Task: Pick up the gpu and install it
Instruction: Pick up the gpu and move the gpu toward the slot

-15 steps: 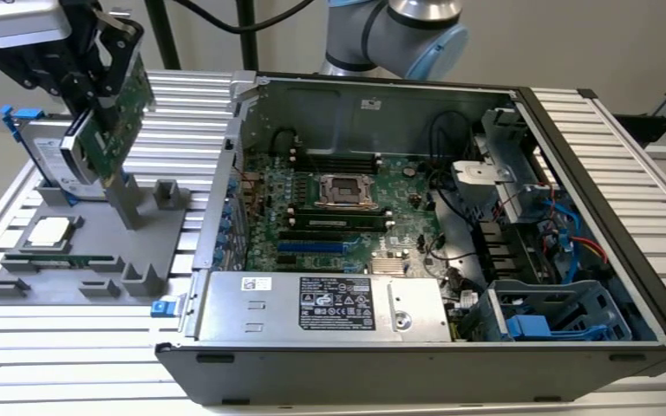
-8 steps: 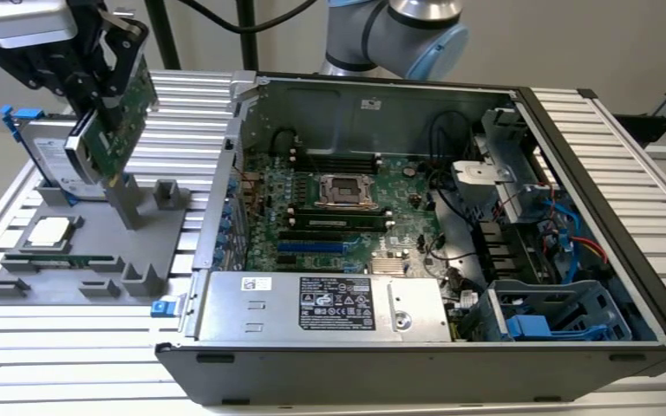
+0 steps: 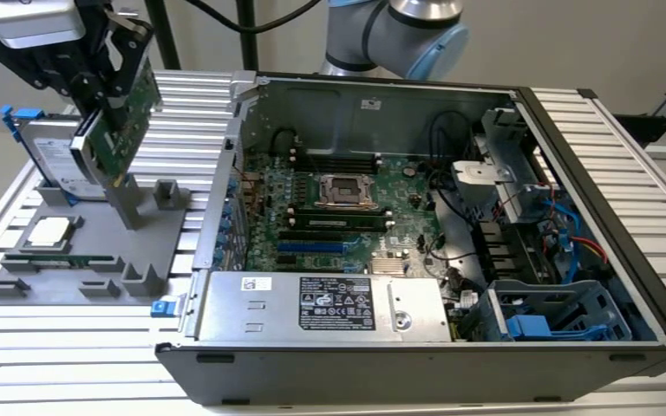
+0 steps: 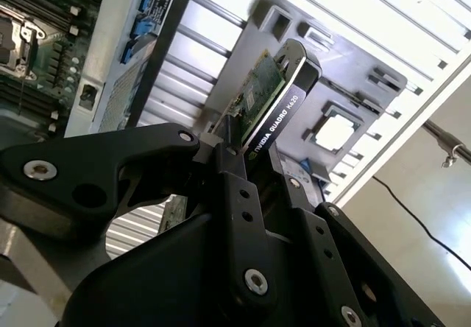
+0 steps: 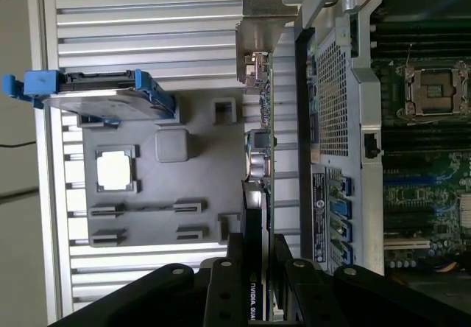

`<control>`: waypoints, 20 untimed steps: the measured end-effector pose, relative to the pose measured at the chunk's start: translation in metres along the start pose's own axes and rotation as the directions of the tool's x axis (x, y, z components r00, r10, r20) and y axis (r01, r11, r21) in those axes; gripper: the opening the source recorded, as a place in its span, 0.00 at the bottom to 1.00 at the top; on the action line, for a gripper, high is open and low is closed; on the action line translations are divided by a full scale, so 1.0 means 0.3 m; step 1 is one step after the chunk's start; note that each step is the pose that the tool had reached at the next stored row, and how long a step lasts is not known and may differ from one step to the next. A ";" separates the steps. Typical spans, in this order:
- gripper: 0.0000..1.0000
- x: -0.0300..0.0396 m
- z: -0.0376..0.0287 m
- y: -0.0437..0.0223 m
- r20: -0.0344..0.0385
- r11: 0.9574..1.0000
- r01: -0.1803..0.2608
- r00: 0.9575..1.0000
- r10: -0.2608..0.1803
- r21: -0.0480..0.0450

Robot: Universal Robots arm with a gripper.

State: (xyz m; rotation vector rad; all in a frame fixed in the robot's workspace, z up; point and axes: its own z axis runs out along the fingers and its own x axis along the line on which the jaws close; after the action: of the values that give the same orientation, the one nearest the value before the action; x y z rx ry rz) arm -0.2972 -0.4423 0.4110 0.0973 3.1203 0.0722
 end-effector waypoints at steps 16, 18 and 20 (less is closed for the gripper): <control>0.00 -0.027 0.001 0.003 0.000 1.000 0.000 1.000 0.000 0.000; 0.00 -0.030 0.001 0.004 0.000 1.000 0.000 1.000 0.000 0.000; 0.00 -0.033 0.001 0.005 0.000 1.000 0.000 1.000 0.000 0.000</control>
State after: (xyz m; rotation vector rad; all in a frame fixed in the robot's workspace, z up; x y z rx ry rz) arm -0.2873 -0.4413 0.4109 0.0974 3.1203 0.0723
